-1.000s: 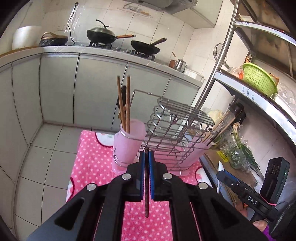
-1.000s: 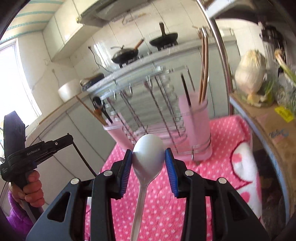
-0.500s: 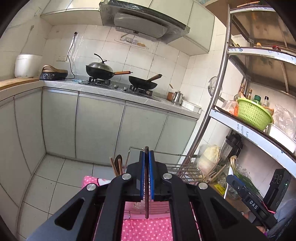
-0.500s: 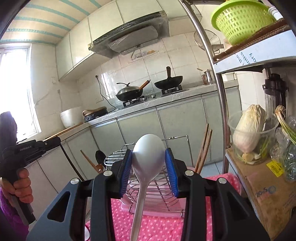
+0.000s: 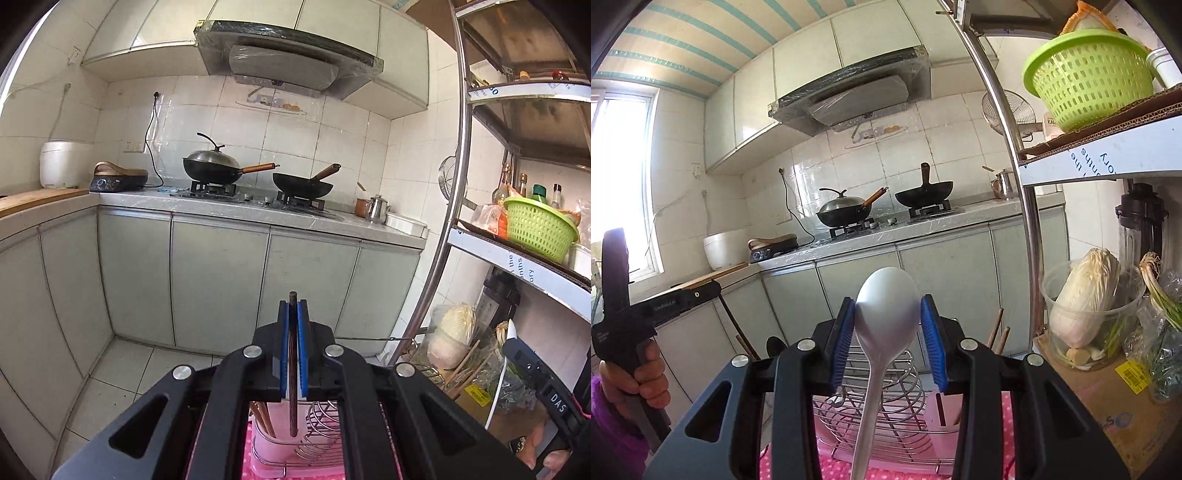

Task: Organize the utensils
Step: 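Insert the dark stick into the pink cup with the left tool while the right tool inserts the white spoon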

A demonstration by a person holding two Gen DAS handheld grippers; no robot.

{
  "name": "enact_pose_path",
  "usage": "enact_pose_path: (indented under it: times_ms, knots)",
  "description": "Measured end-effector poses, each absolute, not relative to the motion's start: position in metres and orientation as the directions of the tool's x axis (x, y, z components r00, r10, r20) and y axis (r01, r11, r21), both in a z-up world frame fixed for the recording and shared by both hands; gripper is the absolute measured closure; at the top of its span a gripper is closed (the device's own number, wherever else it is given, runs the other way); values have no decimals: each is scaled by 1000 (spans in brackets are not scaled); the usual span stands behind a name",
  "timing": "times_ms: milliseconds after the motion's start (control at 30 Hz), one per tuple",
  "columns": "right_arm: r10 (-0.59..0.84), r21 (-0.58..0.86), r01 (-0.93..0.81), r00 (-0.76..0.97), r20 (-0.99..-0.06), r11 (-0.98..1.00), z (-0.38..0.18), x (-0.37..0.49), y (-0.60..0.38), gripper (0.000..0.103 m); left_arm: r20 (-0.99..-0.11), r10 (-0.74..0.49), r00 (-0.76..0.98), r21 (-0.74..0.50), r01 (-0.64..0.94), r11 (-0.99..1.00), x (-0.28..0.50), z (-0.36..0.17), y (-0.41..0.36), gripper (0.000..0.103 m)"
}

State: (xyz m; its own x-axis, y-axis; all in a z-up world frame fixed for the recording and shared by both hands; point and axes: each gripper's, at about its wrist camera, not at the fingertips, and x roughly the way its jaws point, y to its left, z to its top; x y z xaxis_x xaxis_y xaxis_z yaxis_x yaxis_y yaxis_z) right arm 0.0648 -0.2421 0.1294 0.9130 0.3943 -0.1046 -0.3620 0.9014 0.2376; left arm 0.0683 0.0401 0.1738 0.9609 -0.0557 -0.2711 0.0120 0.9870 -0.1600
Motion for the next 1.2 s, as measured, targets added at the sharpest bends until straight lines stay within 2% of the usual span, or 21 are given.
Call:
enact_pose_path:
  times_ms: [233, 467, 867, 1200]
  knots:
    - [360, 209, -337, 929, -83, 918, 135, 72, -242, 66, -321, -53, 946, -117, 16, 993, 86, 147, 27, 99]
    - [269, 114, -266, 963, -10, 957, 149, 81, -239, 66, -378, -68, 923, -134, 18, 991, 99, 118, 28, 99]
    - [131, -59, -126, 985, 109, 990, 132, 113, -215, 66, -385, -95, 918, -186, 23, 982, 107, 103, 39, 99]
    - [138, -58, -135, 989, 54, 989, 97, 128, -216, 66, -403, -108, 909, -200, 28, 979, 115, 94, 42, 99]
